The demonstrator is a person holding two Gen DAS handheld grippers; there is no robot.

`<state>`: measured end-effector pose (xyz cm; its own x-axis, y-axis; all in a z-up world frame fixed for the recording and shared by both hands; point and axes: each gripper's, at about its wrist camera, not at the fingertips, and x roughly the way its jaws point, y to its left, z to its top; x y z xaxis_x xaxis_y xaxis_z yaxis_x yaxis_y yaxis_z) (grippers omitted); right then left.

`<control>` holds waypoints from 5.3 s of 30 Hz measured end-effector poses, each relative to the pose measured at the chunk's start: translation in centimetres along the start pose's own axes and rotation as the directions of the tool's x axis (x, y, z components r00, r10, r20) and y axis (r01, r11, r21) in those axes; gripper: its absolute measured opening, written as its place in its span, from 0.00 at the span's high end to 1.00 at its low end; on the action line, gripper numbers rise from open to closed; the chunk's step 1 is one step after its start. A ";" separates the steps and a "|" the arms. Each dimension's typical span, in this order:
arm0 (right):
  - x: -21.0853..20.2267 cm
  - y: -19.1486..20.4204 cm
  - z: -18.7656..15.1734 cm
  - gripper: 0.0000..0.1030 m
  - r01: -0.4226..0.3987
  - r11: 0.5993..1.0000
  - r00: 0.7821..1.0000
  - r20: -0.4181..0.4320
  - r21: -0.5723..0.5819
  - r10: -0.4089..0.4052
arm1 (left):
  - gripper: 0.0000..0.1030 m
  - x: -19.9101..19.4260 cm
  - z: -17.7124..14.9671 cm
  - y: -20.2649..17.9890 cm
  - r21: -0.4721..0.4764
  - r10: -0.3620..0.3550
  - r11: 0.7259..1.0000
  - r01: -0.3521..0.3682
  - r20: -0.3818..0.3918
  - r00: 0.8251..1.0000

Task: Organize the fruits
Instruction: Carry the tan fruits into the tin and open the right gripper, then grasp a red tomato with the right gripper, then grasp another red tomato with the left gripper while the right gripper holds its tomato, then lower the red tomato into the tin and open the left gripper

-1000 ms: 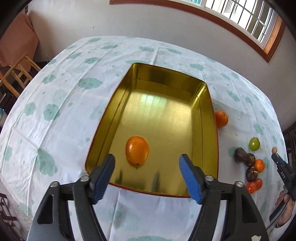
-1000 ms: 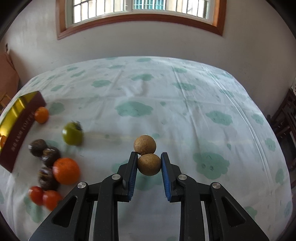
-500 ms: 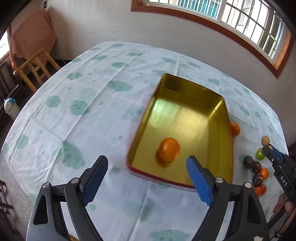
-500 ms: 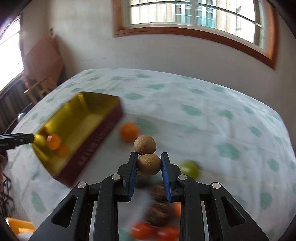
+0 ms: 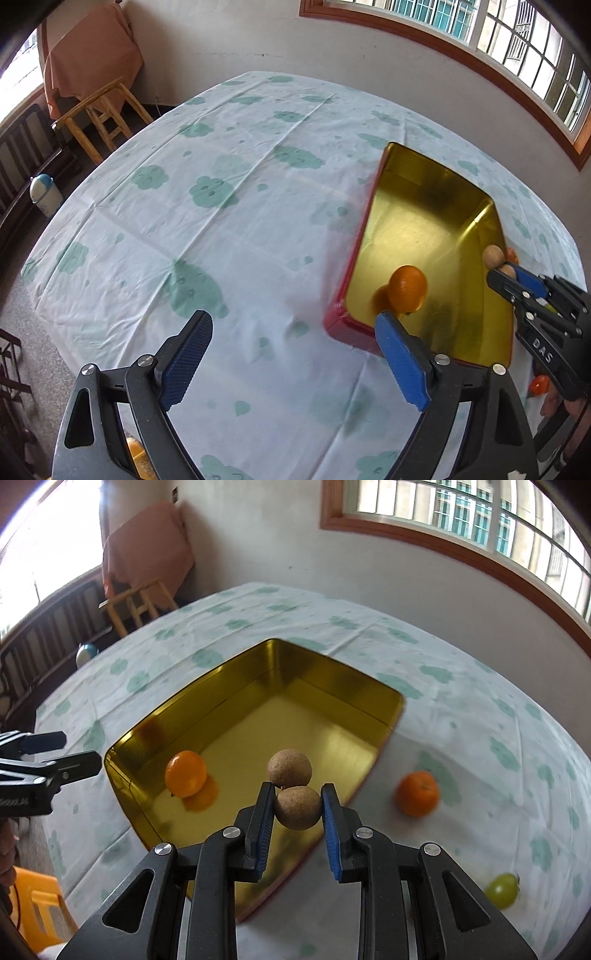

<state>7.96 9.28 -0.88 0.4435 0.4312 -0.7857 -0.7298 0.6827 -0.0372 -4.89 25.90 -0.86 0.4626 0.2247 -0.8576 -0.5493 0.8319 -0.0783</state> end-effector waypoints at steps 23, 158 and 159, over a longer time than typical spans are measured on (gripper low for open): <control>4.4 2.5 0.7 0.74 0.015 0.996 0.994 -0.107 -0.084 -0.024 | 0.14 0.1 -0.6 1.4 -0.018 -0.006 1.000 0.006 -0.016 1.000; -8.2 -24.8 -20.2 0.65 0.361 0.810 0.929 -0.100 0.463 -0.357 | 0.73 -1.8 -2.2 -22.1 0.417 -0.286 0.861 0.290 -0.074 0.955; -8.2 -24.8 -20.2 0.65 0.361 0.810 0.929 -0.099 0.463 -0.357 | 0.73 -1.6 -1.6 -21.3 0.406 -0.275 0.871 0.277 -0.066 0.959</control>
<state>11.92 -23.07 -5.96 0.6207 0.0980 -0.7779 -0.1899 0.9814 -0.0279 4.92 6.97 1.38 0.5491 -0.0465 -0.8345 -0.0678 0.9927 -0.1000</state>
